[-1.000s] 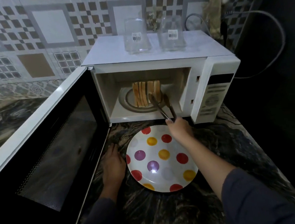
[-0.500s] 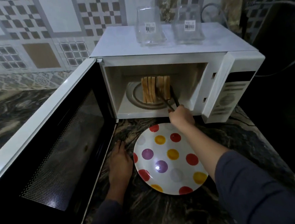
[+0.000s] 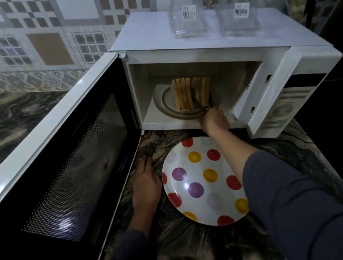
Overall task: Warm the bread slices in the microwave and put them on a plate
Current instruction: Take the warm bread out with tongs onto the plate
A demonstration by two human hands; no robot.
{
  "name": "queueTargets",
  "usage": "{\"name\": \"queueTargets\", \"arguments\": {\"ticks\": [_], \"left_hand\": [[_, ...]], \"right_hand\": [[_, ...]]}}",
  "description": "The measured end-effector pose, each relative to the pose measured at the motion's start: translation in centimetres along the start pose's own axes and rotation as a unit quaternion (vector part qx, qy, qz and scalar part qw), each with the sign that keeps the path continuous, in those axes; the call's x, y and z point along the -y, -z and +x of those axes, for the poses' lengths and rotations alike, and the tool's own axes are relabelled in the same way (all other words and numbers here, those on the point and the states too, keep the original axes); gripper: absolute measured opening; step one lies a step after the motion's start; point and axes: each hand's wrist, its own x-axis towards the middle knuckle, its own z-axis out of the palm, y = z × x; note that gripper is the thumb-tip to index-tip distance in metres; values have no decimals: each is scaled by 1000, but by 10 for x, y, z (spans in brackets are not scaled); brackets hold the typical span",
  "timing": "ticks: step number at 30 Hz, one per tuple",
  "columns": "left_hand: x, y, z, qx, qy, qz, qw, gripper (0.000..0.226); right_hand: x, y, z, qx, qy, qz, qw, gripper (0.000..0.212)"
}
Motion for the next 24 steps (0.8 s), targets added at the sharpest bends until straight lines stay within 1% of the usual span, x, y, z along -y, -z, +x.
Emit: {"name": "queueTargets", "arguments": {"ticks": [7,11,16,21,24], "left_hand": [[-2,2,-1,3,6,-10,1000,46],[-2,2,-1,7,8,-11,1000,47],[-1,1,-1,7,7,-9,1000,47],[-3,3,-2,6,-2,-4,1000,46],[-5,4,-4,3,-7,-3,1000,46]], "right_hand": [[-3,-7,-1,-19,1,29,999,34],[-6,-5,-6,-31,21,2,999,35],[-11,4,-12,-45,26,6,999,32],[-21,15,-31,-84,25,85,993,24],[-39,18,-54,-94,50,60,993,30]]}}
